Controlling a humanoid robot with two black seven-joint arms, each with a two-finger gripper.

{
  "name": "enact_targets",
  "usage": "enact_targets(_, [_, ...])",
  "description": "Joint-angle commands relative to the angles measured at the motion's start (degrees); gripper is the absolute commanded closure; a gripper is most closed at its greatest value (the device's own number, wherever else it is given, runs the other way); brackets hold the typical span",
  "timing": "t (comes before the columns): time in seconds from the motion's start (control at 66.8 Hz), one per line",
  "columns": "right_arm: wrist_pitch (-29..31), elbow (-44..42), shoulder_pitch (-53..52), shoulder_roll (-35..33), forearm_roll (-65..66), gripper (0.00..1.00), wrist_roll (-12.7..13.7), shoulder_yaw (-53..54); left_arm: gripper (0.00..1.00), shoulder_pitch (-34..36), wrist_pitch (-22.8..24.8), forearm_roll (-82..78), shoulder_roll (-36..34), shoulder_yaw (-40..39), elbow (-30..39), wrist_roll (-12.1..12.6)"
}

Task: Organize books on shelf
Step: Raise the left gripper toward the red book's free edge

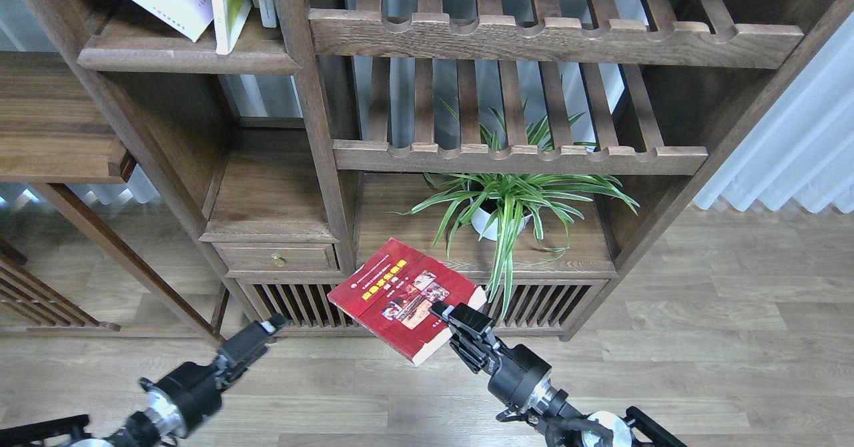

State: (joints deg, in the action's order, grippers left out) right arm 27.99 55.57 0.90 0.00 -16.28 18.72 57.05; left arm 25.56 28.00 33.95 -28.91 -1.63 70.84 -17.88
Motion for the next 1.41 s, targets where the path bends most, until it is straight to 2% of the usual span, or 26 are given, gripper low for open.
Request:
enact_targets(0.0, [0.0,0.7,0.2,0.0,0.0,0.95,0.0,0.0,0.03,0.2,0.0,2.1,2.1,-0.1,-0.3,-0.1])
enact_targets(0.18, [0.0,0.8,0.2,0.0,0.0,0.95,0.0,0.1,0.03,1.2,0.0,5.7,4.8,-3.0,-1.6,0.1])
enact_targets(0.419, [0.0,0.8,1.1,0.0,0.0,0.95,0.0,0.1,0.0,0.7,0.0,5.9,4.2,-21.9,-7.5,-0.2])
enact_targets(0.554, [0.0,0.8,1.2,0.0,0.0,0.95,0.0,0.2,0.0,1.2,0.0,5.8,0.9,-28.1,-5.5,-0.2])
enact_targets(0.704, [0.0,0.8,1.4,0.0,0.0,0.95,0.0,0.4,0.0,1.2,0.0,4.2,-1.3,-30.0,-4.1,-0.4])
enact_targets(1.033, [0.0,2.0,1.3,0.0,0.0,0.95,0.0,0.3,0.0,1.7,0.0,-18.2,-3.8,-31.3,-3.6,0.7])
enact_targets(1.138, [0.0,2.2,1.3,0.0,0.0,0.95,-0.1,0.4,0.0,0.5,0.0,-25.8,-5.4,-31.7,-1.9,-0.5])
enact_targets(1.183, [0.0,2.2,1.3,0.0,0.0,0.95,-0.1,0.4,0.0,0.2,-2.5,-27.2,-5.0,-32.4,-1.1,-0.4])
enact_targets(1.198, [0.0,2.2,1.3,0.0,0.0,0.95,-0.2,0.4,0.0,0.1,-3.5,-27.8,-4.6,-33.6,-0.3,-0.1])
enact_targets(1.213, [0.0,2.2,1.3,0.0,-0.2,0.95,-0.5,0.5,0.0,-1.5,-4.1,-30.8,-2.1,-39.9,1.7,0.6])
enact_targets(1.257, [0.0,2.2,1.3,0.0,-0.2,0.95,-1.2,0.8,0.0,-4.4,-3.9,-34.6,1.6,-47.0,2.4,1.5])
enact_targets(1.317, [0.0,2.3,1.4,0.0,-0.2,0.95,-1.5,1.1,0.0,-7.8,-3.0,-38.4,5.4,-53.5,3.8,3.2])
enact_targets(1.392, [0.0,2.3,1.3,0.0,-0.3,0.95,-1.8,1.3,0.0,-12.7,0.0,-42.3,12.0,-61.6,5.9,6.6])
